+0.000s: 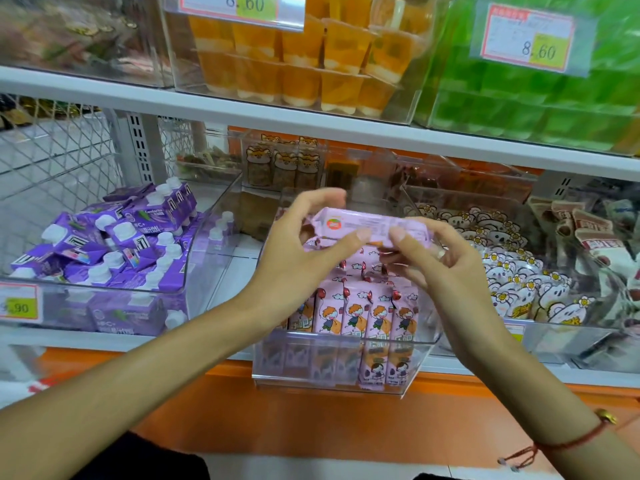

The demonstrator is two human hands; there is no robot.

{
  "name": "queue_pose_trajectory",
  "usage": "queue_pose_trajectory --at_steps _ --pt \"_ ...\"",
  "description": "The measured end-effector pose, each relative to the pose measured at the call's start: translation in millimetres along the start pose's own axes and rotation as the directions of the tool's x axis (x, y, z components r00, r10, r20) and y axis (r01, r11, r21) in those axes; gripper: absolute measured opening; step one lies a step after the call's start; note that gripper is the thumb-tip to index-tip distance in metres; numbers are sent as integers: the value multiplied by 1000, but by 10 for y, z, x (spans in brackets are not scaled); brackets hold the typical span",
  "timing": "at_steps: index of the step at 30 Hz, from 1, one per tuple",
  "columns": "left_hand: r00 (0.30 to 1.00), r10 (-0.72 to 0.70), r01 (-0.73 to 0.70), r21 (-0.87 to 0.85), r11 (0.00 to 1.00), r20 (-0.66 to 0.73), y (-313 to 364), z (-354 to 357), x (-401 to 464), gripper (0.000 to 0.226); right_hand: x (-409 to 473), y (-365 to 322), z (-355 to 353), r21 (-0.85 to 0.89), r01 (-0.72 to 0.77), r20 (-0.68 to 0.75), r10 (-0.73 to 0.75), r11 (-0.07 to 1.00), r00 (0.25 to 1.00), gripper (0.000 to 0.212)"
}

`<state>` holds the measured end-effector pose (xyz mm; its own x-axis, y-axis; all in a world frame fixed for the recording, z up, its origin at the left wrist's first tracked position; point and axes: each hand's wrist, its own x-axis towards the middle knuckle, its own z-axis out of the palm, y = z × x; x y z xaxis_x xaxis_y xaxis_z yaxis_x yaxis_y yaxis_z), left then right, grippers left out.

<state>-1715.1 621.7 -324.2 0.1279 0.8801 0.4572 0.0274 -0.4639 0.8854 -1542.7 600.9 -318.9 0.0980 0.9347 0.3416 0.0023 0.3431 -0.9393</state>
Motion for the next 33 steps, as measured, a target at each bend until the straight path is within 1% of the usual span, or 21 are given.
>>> queue_pose_trajectory --at_steps 1,3,4,6,8,10,11,12,13,14,16,18,19,20,22,25,29,31,33 --pt "999 18 -19 2 1000 44 11 13 -17 45 19 6 -19 44 -12 -39 13 999 999 41" --pt "993 52 -55 18 998 104 14 40 -43 43 42 4 -42 103 -25 -91 34 994 995 49" --pt "992 67 -71 41 997 106 16 45 -44 41 47 5 -51 111 -29 -100 40 993 994 51" --pt "994 90 -93 67 993 56 21 31 -21 36 53 21 -66 89 -39 -86 47 995 995 52" --pt "995 95 -92 74 993 -42 19 -16 26 32 46 40 -66 -19 -29 -83 27 999 996 55" --pt "985 66 -59 49 997 -156 1 -76 102 30 26 72 -92 -256 71 -79 -94 964 992 55" --pt "979 48 -41 37 998 -200 -17 -99 149 30 5 91 -112 -387 151 -26 -175 910 984 49" --pt "972 33 -23 46 999 -231 -38 -115 201 30 -19 114 -129 -508 228 62 -229 830 971 42" --pt "969 19 -1 74 997 -244 -63 -120 260 30 -47 138 -138 -613 292 165 -242 734 956 36" --pt "971 4 22 109 994 -238 -90 -118 322 31 -76 158 -134 -691 345 265 -222 635 939 35" --pt "982 -29 64 185 981 -185 -136 -88 458 32 -120 197 -108 -790 438 422 -138 430 896 38" --pt "993 -53 82 287 954 -107 -165 -25 579 34 -138 224 -74 -828 522 521 -63 202 851 41" --pt "996 -57 77 352 933 -65 -179 16 626 35 -139 226 -62 -829 542 543 -32 139 839 42" --pt "998 -57 61 423 904 -24 -199 59 663 36 -140 216 -55 -831 542 545 -10 123 838 43" --pt "998 -45 12 552 833 47 -235 124 721 37 -135 195 -61 -836 529 536 10 144 844 43" --pt "992 -21 -65 653 755 122 -191 102 808 38 -126 191 -76 -831 534 543 23 157 839 44" --pt "974 0 -180 767 616 228 -43 8 968 42 -107 207 -92 -830 533 545 30 164 838 45" --pt "955 -54 -212 798 564 292 -20 5 1042 45 -101 208 -92 -828 535 547 36 165 836 45" --pt "917 -166 -237 829 507 363 -25 49 1115 45 -100 206 -88 -827 533 548 42 179 835 45"
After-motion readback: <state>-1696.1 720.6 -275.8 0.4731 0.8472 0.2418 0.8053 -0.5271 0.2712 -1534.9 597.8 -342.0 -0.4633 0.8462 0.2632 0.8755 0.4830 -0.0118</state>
